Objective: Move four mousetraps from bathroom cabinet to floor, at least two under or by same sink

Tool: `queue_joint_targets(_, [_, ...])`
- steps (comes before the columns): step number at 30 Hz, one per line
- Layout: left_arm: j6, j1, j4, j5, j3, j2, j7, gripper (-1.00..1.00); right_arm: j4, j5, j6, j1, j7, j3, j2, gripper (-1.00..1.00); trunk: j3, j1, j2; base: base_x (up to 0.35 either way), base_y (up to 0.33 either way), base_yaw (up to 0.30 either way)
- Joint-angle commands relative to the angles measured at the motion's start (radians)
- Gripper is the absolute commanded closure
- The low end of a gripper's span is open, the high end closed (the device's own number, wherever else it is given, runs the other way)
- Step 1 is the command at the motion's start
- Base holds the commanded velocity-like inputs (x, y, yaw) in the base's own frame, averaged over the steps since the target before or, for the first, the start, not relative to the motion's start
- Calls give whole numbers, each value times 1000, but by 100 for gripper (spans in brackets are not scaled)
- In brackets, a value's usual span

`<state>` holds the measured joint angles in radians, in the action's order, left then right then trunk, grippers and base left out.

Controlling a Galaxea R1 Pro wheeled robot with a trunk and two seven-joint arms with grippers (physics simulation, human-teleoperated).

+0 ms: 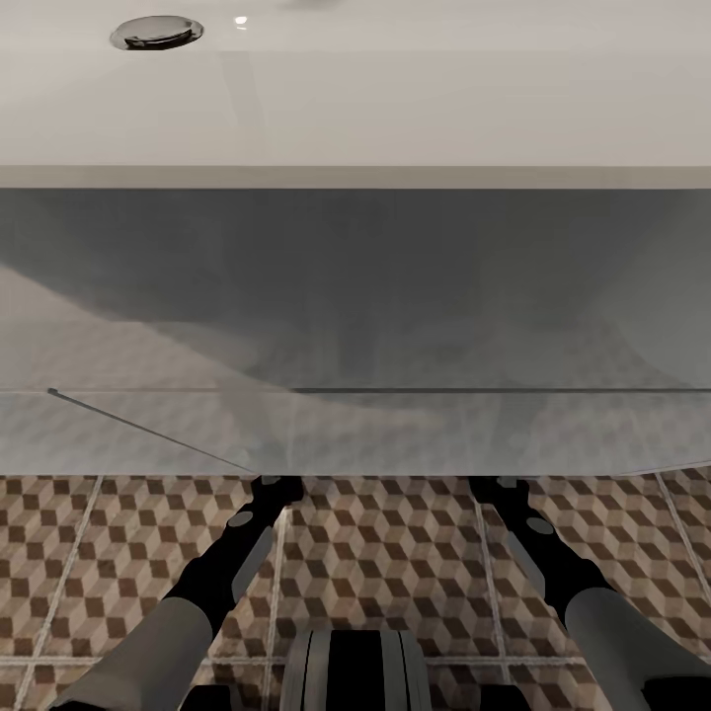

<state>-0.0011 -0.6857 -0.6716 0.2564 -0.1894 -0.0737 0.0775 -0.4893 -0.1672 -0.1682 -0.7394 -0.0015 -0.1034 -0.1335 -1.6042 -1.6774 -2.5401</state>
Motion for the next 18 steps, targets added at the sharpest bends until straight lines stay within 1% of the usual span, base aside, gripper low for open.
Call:
queue_joint_targets(1, [0, 0, 0, -3, 0, 0, 2, 100, 0, 0, -4, 0, 0, 0, 0, 100, 0, 0, 0, 0, 0, 0])
queue_joint_targets(18, [-2, 0, -2, -3, 0, -3, 2, 100, 0, -1, -17, 0, 0, -1, 0, 100, 0, 0, 0, 0, 0, 0])
